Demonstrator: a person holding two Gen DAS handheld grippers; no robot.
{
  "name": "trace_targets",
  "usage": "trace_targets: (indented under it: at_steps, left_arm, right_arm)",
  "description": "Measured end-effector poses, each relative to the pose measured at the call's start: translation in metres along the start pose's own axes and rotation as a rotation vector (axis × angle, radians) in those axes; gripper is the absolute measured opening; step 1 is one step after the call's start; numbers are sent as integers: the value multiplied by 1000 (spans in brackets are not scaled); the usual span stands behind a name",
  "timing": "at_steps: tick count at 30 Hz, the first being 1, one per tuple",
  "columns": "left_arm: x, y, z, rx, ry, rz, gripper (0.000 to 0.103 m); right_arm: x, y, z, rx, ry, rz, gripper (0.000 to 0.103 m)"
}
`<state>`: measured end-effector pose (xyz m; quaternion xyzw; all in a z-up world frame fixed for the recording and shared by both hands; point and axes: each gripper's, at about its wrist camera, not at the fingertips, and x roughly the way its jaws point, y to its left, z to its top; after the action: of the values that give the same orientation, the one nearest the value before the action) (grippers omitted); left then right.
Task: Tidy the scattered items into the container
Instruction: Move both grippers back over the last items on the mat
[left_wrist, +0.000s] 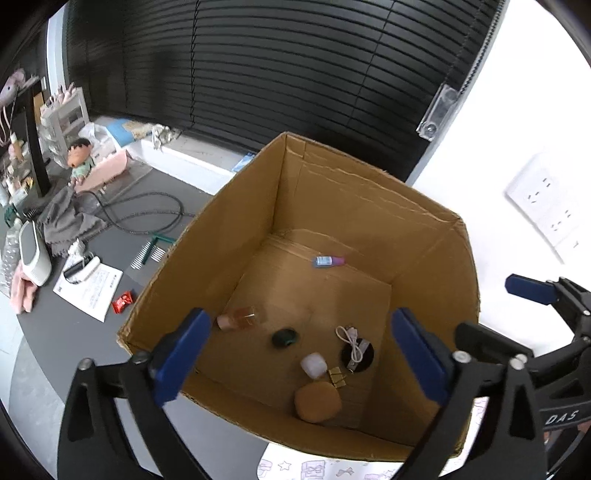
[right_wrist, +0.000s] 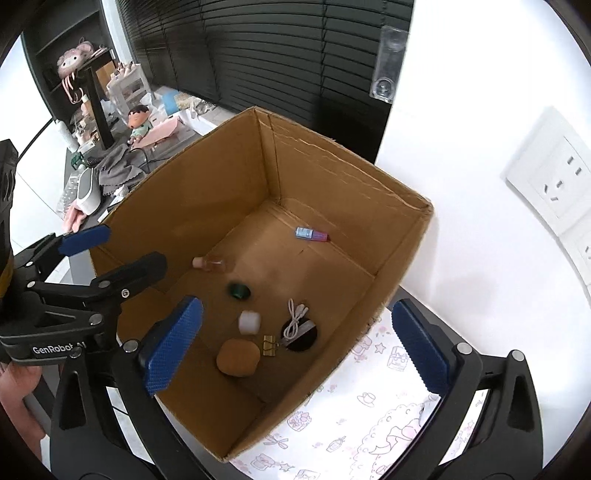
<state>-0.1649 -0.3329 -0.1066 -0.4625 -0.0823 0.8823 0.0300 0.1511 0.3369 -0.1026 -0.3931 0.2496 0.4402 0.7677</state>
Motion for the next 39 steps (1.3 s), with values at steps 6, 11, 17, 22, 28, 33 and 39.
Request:
trace_targets:
  at_steps: [6, 11, 17, 22, 28, 33, 39]
  left_arm:
    - [-10, -14, -3, 11, -28, -25, 102]
    - [-19, -33, -3, 44, -41, -18, 102]
    - [-31, -62, -4, 78, -56, -31, 103]
    - [-38, -93, -8, 125, -58, -45, 103]
    - [-44, -137, -14, 191, -60, -58, 103]
    - [-42, -176, -20, 247, -42, -82, 103]
    - [-37, -221, -35, 304, -19, -126, 103]
  right_arm:
    - [-14, -13, -11, 21, -19, 16, 103]
    - [-27, -27, -23, 46, -25, 18, 103]
    - [-46, -49, -41, 82, -54, 29, 103]
    - [-63, -75, -61, 137, -69, 47, 103]
    - [-83, -111, -89, 214, -95, 46, 103]
    - [-96, -144, -115, 275, -93, 34, 103]
    - [-110, -177, -141, 336, -89, 7, 103]
